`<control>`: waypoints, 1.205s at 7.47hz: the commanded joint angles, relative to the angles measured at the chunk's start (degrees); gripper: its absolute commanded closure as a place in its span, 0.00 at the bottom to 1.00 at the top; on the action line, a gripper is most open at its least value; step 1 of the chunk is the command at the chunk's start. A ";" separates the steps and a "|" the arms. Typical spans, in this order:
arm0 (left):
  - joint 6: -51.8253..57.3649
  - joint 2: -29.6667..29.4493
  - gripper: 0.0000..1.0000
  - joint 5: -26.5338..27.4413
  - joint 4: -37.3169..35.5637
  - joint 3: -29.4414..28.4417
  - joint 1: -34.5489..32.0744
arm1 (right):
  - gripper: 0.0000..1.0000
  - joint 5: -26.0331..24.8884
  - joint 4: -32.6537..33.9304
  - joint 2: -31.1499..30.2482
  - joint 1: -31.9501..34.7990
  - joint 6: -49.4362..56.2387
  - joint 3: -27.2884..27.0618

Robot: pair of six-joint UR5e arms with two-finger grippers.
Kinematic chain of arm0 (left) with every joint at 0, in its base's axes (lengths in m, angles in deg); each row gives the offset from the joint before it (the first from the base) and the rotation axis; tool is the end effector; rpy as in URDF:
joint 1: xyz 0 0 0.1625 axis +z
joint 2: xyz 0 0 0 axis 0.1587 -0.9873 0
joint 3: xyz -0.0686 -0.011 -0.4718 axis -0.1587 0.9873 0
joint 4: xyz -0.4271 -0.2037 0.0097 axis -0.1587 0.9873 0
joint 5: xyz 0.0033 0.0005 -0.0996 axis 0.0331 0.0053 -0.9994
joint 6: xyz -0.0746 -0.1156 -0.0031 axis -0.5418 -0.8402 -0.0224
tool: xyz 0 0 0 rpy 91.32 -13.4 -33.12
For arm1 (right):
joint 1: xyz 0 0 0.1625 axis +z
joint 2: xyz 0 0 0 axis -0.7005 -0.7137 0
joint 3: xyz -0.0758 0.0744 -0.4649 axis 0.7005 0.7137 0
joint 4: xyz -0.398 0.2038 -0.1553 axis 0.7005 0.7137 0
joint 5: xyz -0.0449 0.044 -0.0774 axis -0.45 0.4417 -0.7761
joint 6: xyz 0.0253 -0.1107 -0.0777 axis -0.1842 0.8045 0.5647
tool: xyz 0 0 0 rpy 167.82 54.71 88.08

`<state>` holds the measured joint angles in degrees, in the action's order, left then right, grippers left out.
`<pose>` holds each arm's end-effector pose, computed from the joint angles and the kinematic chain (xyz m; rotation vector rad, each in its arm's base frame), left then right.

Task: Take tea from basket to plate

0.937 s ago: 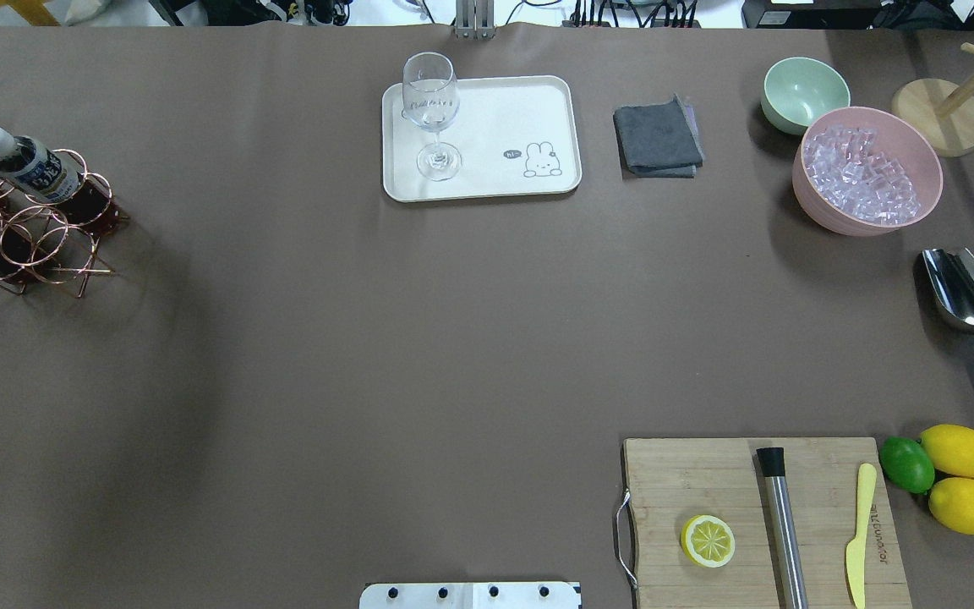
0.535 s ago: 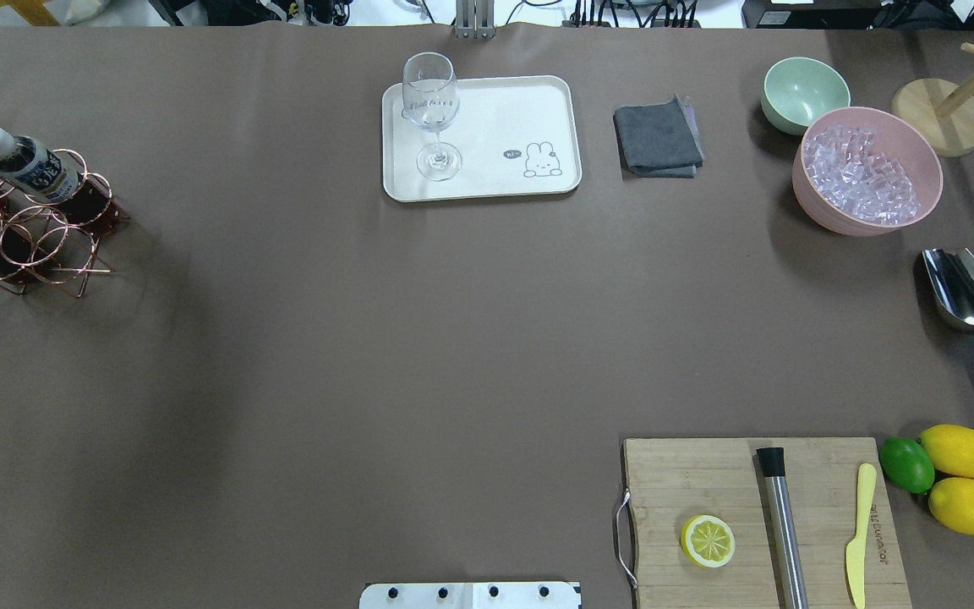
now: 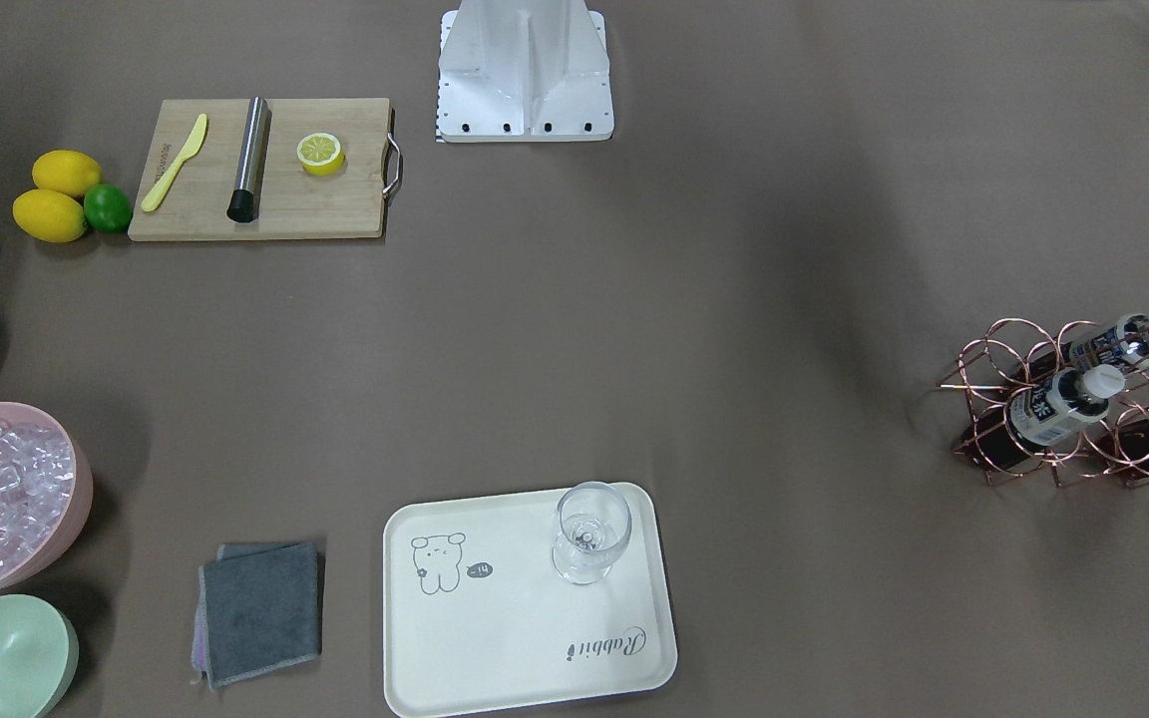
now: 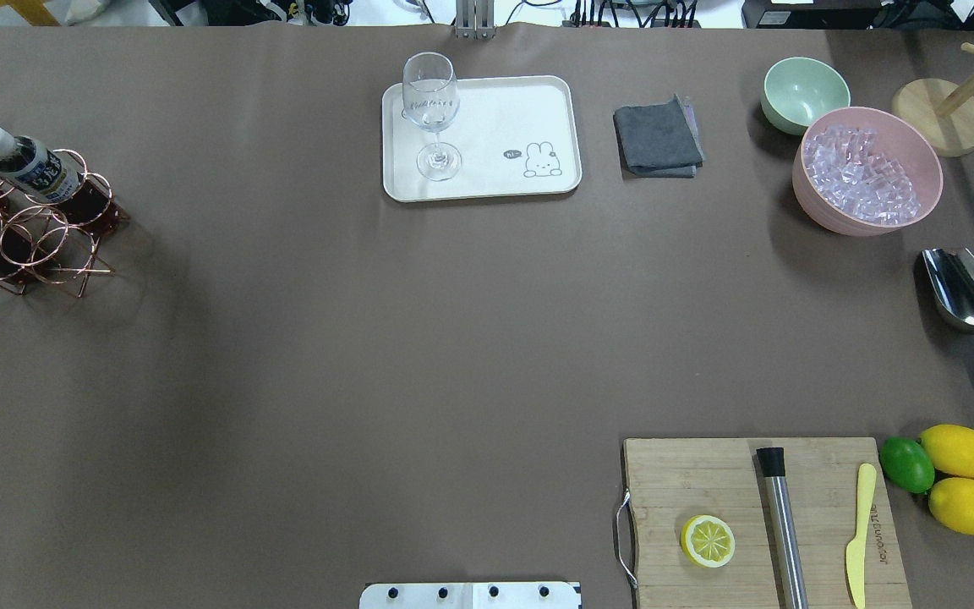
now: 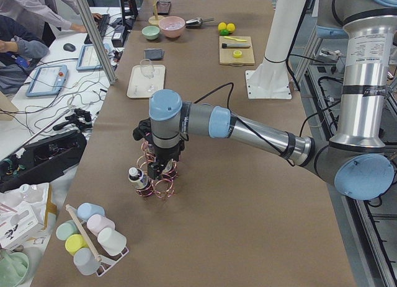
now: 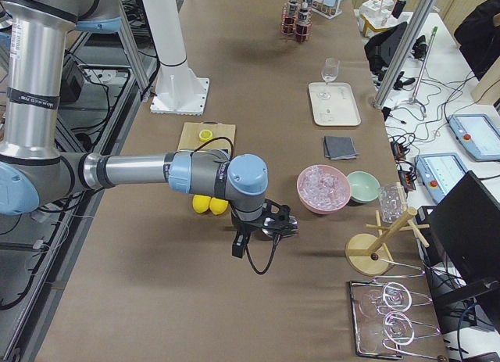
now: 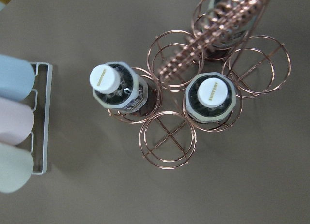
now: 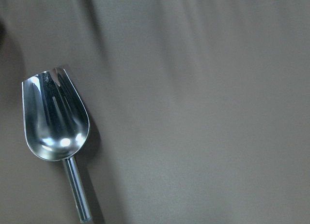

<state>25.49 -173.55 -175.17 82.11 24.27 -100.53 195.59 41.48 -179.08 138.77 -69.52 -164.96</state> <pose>-0.0528 -0.5569 0.5764 0.3831 0.6783 0.6507 0.0745 -0.4397 0.6925 -0.1013 -0.7319 0.2333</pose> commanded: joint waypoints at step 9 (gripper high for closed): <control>29.32 -12.47 0.02 -0.91 -0.04 -6.47 4.13 | 0.00 -0.26 6.09 8.74 -4.64 -0.72 -3.18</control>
<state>54.01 -183.73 -175.62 82.31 20.08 -96.46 195.53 42.45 -175.40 136.64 -70.16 -166.87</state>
